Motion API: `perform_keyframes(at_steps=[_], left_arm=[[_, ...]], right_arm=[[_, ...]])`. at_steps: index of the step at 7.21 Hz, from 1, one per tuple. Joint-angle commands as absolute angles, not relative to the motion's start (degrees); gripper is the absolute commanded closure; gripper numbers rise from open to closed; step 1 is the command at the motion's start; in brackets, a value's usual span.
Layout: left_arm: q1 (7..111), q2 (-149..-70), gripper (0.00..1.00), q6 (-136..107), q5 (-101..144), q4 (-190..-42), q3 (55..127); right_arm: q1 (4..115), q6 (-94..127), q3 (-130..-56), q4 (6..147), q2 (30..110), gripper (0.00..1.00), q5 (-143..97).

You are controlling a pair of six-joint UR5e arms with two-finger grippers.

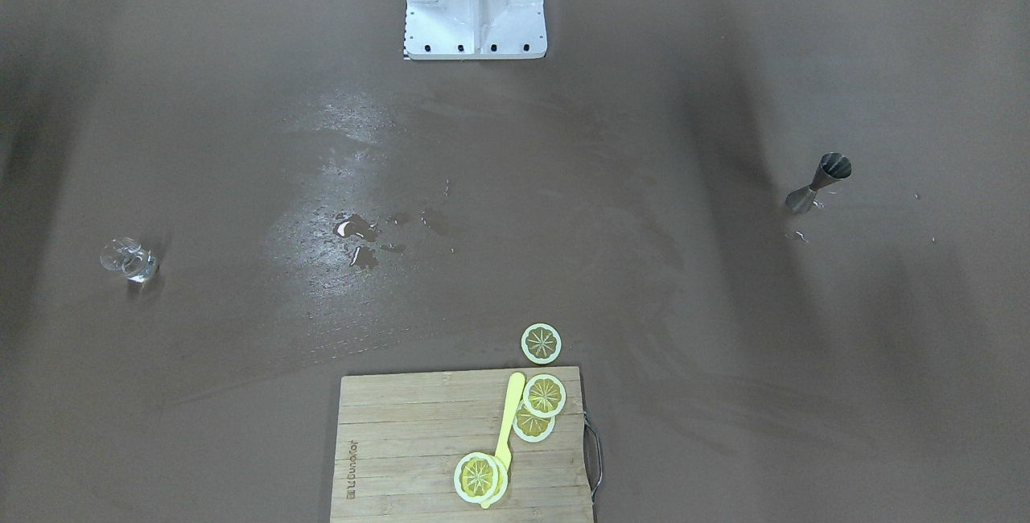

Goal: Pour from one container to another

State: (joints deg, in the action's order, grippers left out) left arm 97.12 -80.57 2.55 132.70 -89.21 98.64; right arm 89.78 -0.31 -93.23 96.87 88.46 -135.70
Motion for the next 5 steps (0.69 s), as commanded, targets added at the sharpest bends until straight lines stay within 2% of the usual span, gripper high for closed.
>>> perform_keyframes(at_steps=[1,5], left_arm=[[97.12,-80.59,0.01,2.55,132.71,-89.21,98.53],[97.29,-80.07,0.01,2.20,132.98,-89.12,98.79]], right_arm=[[89.82,-0.35,-93.08,96.86,88.59,0.00,-135.62],[89.48,-0.44,-93.08,96.94,88.59,0.00,-135.62]])
